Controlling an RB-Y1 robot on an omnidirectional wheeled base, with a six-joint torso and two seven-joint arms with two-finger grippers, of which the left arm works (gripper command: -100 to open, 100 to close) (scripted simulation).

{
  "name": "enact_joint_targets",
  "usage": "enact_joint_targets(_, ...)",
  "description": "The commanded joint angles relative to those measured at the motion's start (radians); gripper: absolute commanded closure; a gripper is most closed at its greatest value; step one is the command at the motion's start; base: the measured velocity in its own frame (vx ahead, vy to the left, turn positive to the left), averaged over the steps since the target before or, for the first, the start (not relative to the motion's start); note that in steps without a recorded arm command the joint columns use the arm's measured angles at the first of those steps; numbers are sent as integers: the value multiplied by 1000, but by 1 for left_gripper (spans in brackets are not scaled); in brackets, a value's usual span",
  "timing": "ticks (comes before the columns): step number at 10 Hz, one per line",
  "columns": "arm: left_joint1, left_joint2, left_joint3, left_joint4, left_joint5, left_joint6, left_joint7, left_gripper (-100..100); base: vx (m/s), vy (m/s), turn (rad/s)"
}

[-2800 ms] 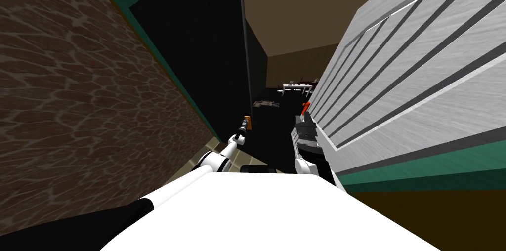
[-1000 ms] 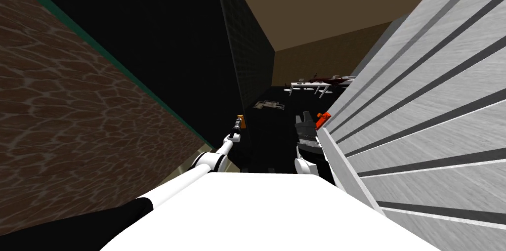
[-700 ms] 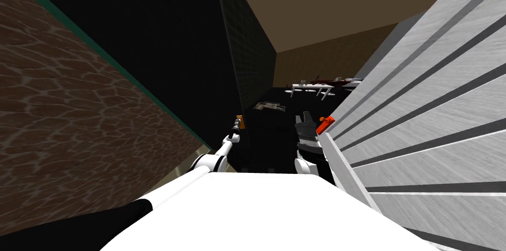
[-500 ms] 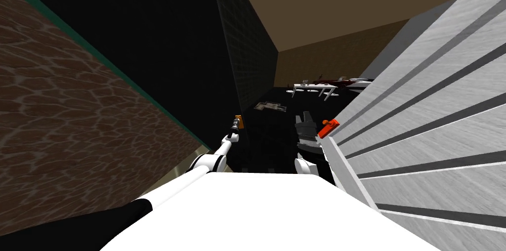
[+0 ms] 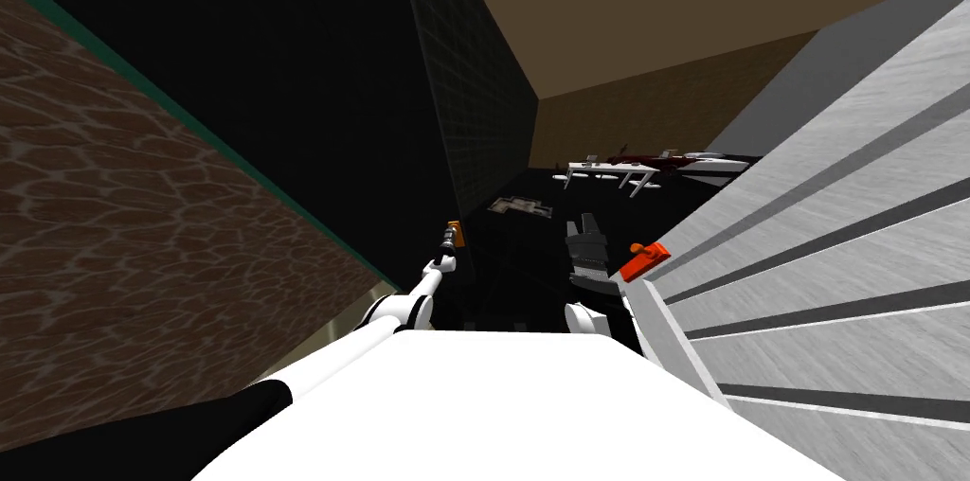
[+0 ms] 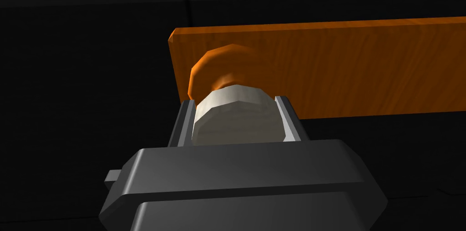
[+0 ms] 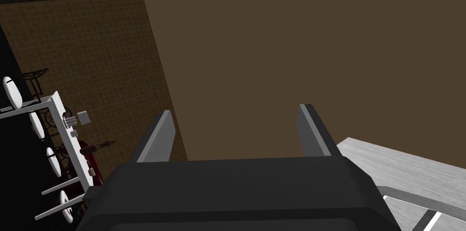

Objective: Push the door open

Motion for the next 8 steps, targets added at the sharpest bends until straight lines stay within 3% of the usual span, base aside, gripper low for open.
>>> enact_joint_targets(1,-7,4,17,6,6,-5,-8,100,128,-128,97)
enact_joint_targets(3,-6,7,22,14,7,-5,-10,100,100,-82,54)
enact_joint_targets(8,-1,32,67,17,27,-9,-26,100,169,-61,46)
